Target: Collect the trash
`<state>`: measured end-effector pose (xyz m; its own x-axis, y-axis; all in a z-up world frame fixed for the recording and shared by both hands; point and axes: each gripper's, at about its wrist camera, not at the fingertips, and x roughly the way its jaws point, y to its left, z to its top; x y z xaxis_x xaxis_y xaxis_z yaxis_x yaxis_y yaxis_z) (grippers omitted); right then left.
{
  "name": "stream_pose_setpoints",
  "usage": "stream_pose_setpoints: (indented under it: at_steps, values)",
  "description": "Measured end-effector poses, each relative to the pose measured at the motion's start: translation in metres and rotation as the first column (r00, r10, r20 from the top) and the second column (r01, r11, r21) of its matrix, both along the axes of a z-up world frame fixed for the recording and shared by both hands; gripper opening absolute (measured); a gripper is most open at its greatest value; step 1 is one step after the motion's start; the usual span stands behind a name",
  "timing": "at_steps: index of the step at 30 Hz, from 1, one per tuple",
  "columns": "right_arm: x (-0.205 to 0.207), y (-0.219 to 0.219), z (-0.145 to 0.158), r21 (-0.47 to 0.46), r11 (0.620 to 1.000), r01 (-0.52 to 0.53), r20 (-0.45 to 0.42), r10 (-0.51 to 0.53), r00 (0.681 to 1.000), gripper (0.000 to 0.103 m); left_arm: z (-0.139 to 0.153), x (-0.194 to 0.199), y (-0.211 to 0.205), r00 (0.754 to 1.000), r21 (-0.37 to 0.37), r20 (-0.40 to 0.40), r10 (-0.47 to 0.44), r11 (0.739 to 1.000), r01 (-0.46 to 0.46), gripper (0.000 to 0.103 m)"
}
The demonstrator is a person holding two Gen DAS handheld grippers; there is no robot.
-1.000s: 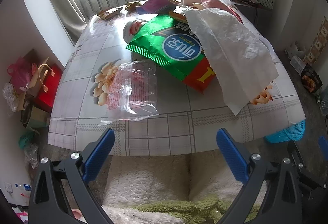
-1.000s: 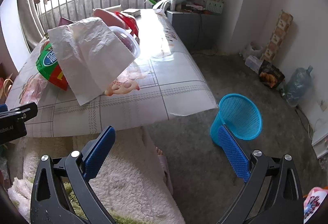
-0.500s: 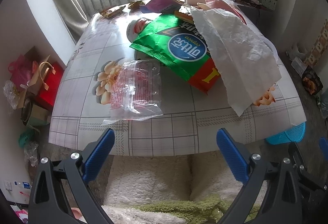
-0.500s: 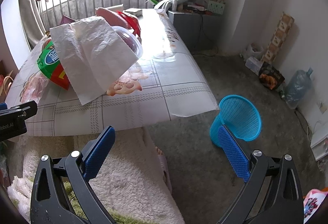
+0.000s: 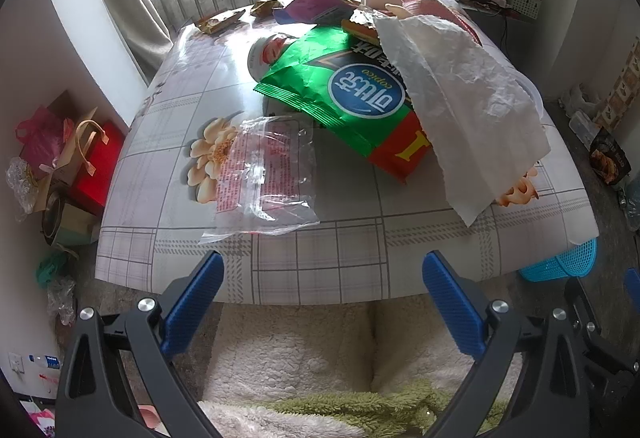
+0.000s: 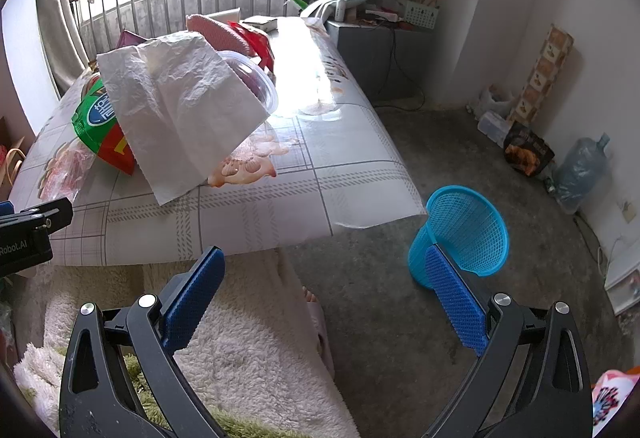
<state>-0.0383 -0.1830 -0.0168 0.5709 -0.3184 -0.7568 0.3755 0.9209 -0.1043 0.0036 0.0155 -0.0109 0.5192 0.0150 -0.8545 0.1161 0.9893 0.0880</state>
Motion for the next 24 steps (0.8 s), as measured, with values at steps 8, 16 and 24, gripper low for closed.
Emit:
stream_pose_setpoints:
  at_steps: [8,16,24]
  values:
    - [0.0001,-0.0017,-0.0001,0.002,1.0,0.003,-0.004,-0.003,1.0,0.096,-0.0019,-0.0009,-0.0001,1.0,0.005,-0.006,-0.002,1.0,0.002,0.097]
    - [-0.0021,-0.0025,-0.001,0.002,1.0,-0.006,-0.008,0.006,1.0,0.096,-0.0026,-0.0015,-0.0007,1.0,0.008,-0.01,-0.002,1.0,0.002,0.097]
    - [-0.0043,-0.0036,-0.0012,0.002,1.0,-0.007,-0.01,0.007,1.0,0.096,-0.0026,-0.0016,-0.0019,1.0,0.011,-0.014,-0.003,1.0,0.003,0.097]
